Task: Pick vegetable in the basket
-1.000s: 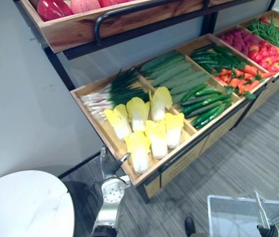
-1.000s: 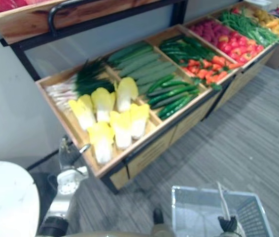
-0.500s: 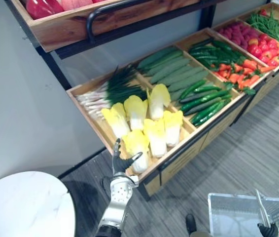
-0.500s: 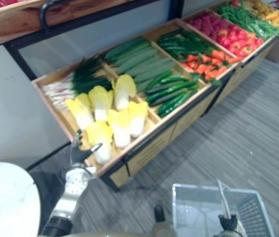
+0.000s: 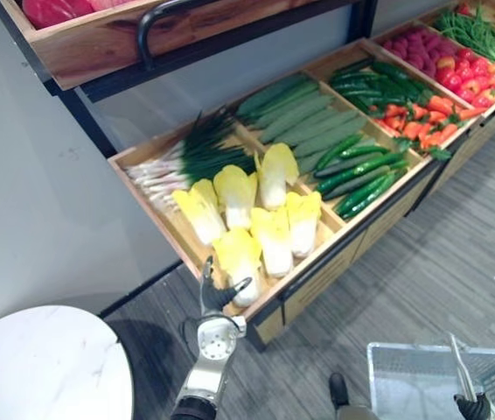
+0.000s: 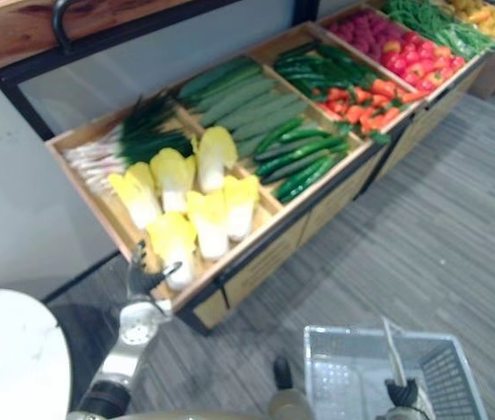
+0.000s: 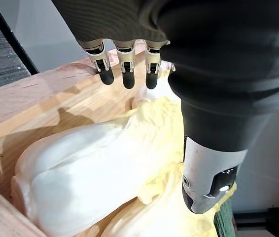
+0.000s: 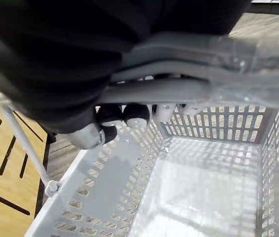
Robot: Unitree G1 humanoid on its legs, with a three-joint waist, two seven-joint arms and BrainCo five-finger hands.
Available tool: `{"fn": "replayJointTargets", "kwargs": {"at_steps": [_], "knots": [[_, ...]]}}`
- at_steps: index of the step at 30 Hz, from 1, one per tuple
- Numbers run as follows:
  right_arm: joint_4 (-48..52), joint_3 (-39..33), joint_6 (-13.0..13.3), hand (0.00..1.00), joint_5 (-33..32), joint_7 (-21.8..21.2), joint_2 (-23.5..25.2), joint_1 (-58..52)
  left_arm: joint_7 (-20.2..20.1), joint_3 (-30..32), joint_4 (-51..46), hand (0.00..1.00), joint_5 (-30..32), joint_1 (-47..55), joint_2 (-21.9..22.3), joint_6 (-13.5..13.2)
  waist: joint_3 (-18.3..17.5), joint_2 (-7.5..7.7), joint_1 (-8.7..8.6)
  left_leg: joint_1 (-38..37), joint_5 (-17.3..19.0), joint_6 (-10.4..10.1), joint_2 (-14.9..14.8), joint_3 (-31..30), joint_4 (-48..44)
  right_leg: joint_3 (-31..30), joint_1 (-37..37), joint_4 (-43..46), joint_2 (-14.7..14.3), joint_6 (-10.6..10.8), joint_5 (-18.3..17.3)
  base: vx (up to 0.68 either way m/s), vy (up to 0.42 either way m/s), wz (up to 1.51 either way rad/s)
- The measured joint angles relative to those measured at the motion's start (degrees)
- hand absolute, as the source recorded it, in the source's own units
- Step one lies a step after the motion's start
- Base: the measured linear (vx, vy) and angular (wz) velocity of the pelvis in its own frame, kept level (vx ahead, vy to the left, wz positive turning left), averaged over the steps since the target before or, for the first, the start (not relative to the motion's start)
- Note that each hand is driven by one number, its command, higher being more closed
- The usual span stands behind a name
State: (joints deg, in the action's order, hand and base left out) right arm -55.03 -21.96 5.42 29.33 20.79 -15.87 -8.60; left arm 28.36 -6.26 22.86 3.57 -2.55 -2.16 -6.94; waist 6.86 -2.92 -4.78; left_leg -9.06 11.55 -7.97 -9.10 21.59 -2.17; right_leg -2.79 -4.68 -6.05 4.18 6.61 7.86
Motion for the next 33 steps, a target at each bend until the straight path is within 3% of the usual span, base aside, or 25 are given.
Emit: {"fn": "replayJointTargets", "kwargs": {"at_steps": [11,20,33], "knots": [[0.1,0.1,0.0,1.0,0.0,0.4,0.0,0.3,0.1,0.0,3.4,0.0,1.8,-2.4,0.0,-0.2,0.7,-0.39,-0.04,0.1,0.0,0.0,0.0,0.0,0.0,0.0,-0.2,0.0,0.0,0.0,0.0,-0.03,-0.034,0.0],[0.3,2.3,0.1,1.0,0.0,1.3,-1.3,3.3,0.8,1.6,14.8,0.0,4.1,-9.8,0.2,0.2,2.6,-1.76,-2.11,1.0,0.0,0.0,0.0,1.8,-0.5,-2.1,-2.0,0.0,-0.5,-0.1,0.2,-0.02,-0.043,-0.12],[0.2,7.0,1.6,1.0,-0.1,2.8,-2.4,5.4,10.0,6.7,28.5,0.0,11.2,-16.5,1.7,2.2,3.3,-2.52,-2.98,1.2,-0.1,0.0,-0.4,4.4,-3.4,-4.7,-2.5,0.0,-1.1,-0.4,0.4,-0.04,-0.043,-0.11]]}}
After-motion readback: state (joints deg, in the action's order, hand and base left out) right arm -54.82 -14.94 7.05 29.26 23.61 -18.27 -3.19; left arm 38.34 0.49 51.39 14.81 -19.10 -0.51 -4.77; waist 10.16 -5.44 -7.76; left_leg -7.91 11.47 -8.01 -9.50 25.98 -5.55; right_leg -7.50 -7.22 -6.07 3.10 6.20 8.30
